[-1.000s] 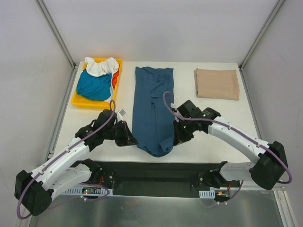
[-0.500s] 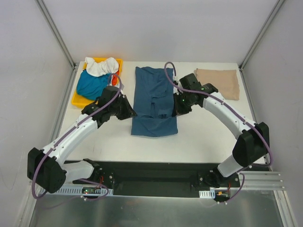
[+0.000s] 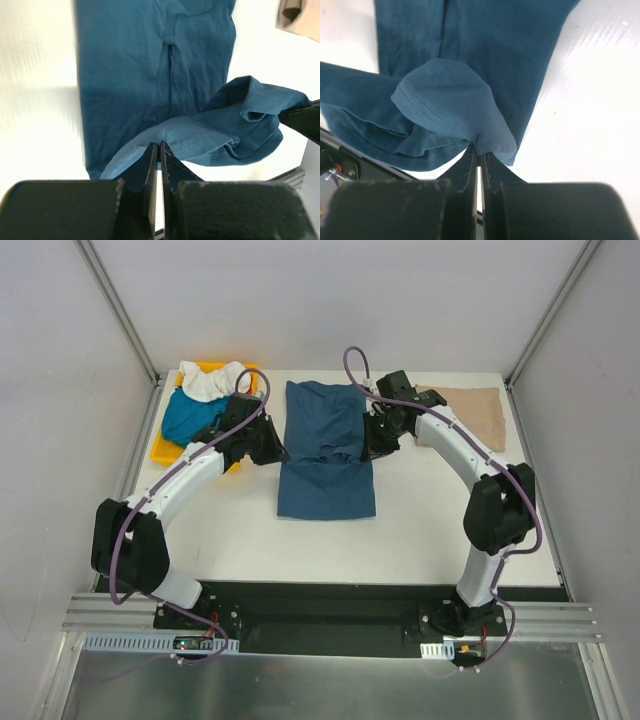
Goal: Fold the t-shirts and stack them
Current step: Fold the tshirt
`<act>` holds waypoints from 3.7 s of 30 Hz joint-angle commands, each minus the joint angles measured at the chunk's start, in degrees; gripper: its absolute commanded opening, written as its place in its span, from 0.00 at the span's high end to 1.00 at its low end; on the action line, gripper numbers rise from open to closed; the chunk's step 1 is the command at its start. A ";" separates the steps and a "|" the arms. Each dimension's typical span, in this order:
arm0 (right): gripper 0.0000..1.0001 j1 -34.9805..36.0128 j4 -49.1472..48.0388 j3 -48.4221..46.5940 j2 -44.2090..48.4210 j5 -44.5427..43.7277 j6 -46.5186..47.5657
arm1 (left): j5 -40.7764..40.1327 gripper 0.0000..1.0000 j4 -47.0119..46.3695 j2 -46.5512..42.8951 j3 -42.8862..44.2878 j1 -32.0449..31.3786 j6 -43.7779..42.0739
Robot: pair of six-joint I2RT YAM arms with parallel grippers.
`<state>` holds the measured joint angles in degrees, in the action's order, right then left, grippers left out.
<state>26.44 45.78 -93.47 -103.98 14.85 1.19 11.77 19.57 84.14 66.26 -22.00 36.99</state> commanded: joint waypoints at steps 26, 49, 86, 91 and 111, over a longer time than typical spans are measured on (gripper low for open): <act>0.95 -5.87 -5.44 -16.92 -24.68 2.99 -1.01 | 3.26 0.94 -3.58 24.32 14.51 6.53 -2.28; 0.04 -2.01 -6.14 2.76 -1.92 1.67 3.90 | 5.02 0.01 -4.37 -0.45 -6.39 6.71 0.18; 0.04 -1.30 -21.59 8.53 17.52 -13.87 4.63 | 7.39 0.01 -4.81 -8.55 -19.33 6.53 3.00; 0.04 -4.28 -28.11 25.50 30.32 -19.08 -4.96 | 7.83 0.01 -5.25 -6.54 -18.89 5.57 3.26; 0.01 -6.83 -19.15 37.66 24.97 -2.12 -8.57 | 13.80 0.46 -11.22 7.88 -18.53 4.16 4.76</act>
<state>20.47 26.96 -56.62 -78.26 8.82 -5.63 23.38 9.67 91.33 46.57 -17.28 41.43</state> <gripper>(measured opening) 0.989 0.584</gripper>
